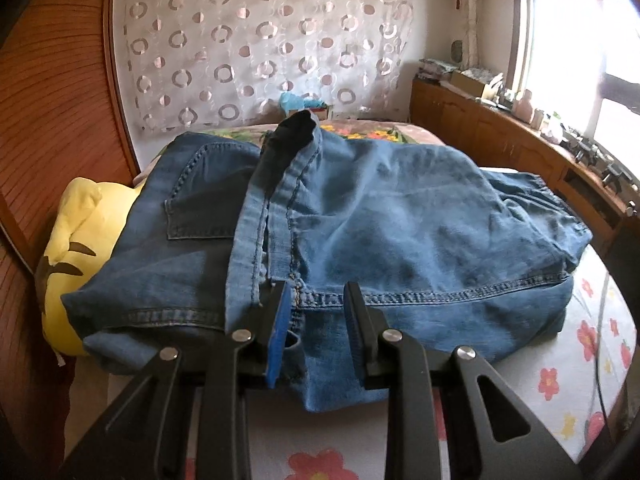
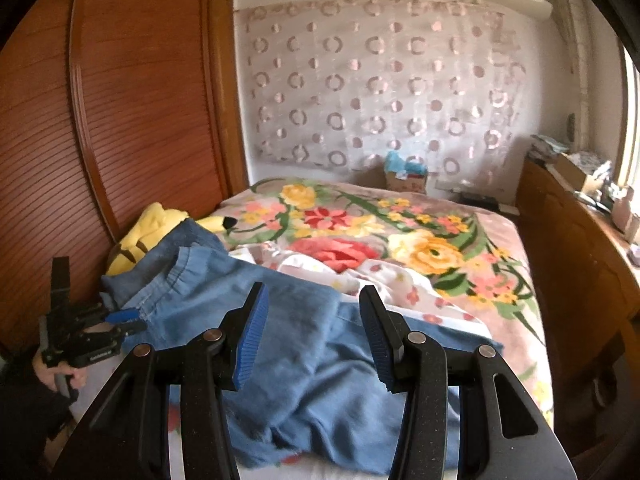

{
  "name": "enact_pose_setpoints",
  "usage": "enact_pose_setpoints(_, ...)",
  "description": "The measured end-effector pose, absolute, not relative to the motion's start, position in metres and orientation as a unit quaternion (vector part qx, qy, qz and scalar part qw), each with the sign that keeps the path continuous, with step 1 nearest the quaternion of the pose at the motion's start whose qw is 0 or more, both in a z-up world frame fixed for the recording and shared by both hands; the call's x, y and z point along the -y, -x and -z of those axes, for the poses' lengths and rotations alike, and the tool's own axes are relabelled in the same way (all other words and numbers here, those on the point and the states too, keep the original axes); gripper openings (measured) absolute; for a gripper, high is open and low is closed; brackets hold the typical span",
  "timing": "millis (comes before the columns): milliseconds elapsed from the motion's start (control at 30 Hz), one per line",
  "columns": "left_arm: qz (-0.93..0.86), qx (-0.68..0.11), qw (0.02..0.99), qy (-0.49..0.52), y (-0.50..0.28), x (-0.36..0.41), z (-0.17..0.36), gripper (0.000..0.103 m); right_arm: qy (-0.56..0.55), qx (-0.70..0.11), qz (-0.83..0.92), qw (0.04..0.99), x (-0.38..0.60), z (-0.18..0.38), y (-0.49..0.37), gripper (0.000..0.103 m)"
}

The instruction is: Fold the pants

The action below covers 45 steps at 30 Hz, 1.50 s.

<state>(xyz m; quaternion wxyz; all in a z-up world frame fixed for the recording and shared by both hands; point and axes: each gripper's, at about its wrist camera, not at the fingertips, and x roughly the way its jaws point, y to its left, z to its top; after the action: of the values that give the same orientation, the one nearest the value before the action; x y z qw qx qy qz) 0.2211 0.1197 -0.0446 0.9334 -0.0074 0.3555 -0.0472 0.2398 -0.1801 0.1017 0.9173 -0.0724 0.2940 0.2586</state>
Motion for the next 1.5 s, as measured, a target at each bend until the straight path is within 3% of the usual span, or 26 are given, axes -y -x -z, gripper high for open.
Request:
enact_pose_setpoints(400,0.018,-0.355,0.935,0.013,-0.209,-0.125,0.046,0.026,0.058,-0.289,-0.211,0.932,0.248,-0.120,-0.190,0.048)
enact_pose_setpoints(900,0.023,-0.369,0.929,0.004,-0.225,-0.129,0.059,0.027,0.027,-0.312,-0.179,0.933,0.308,-0.096,-0.167,0.048)
enact_pose_setpoints(967,0.024,-0.365,0.931,-0.002,-0.221,-0.127,0.059,0.016,0.026,-0.318,-0.178,0.931,0.310,-0.084,-0.170,0.048)
enact_pose_setpoints(1133,0.031,-0.349,0.936,0.018,-0.206,-0.130,0.050,0.005,0.008,-0.346,-0.177,0.921,0.315,-0.049,-0.187,0.048)
enact_pose_setpoints(1500,0.027,-0.325,0.945,0.039,-0.177,-0.141,0.034,0.007,0.009,-0.389,-0.142,0.910,0.329,0.007,-0.218,0.048)
